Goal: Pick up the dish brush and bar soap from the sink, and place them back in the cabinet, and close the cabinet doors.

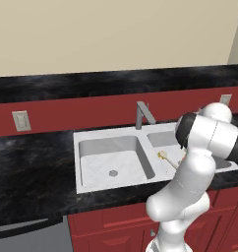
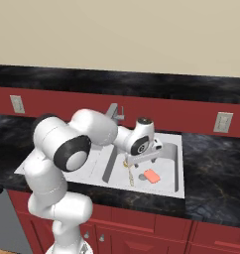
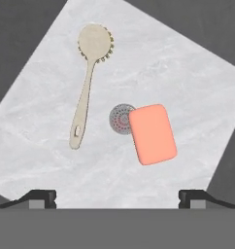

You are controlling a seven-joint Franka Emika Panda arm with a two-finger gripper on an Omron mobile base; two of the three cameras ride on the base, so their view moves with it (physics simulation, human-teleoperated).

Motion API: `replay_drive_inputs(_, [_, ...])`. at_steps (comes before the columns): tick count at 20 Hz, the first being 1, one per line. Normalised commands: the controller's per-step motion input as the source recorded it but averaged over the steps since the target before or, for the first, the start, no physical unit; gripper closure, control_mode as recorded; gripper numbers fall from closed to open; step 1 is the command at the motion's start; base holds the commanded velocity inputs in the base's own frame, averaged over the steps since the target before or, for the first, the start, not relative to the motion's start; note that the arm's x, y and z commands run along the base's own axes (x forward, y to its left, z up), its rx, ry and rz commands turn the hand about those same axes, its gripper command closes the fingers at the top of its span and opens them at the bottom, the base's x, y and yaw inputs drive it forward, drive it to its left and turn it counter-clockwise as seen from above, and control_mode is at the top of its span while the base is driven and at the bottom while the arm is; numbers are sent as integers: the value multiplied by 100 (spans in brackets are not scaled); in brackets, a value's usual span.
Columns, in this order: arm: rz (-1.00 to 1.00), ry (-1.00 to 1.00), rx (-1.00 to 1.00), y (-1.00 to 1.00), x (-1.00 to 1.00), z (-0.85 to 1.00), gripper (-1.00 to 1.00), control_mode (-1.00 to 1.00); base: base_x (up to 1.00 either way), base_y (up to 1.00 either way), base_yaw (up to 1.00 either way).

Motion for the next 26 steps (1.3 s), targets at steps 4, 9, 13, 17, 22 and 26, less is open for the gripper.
replay_drive_inputs(4, [1, 0, 0, -4, 27, -31, -100, -100, 0, 0, 0])
replay_drive_inputs(9, [1, 0, 0, -7, 34, -29, -100, -100, 0, 0, 0])
replay_drive_inputs(13, [1, 0, 0, -15, 28, -28, -100, -100, 0, 0, 0])
replay_drive_inputs(17, [1, 0, 0, -21, 20, -25, -100, -100, 0, 0, 0])
replay_drive_inputs(22, [1, 0, 0, -19, 13, -23, -100, -100, 0, 0, 0])
replay_drive_inputs(26, [0, 0, 0, -3, 0, -12, -100, -100, 0, 0, 0])
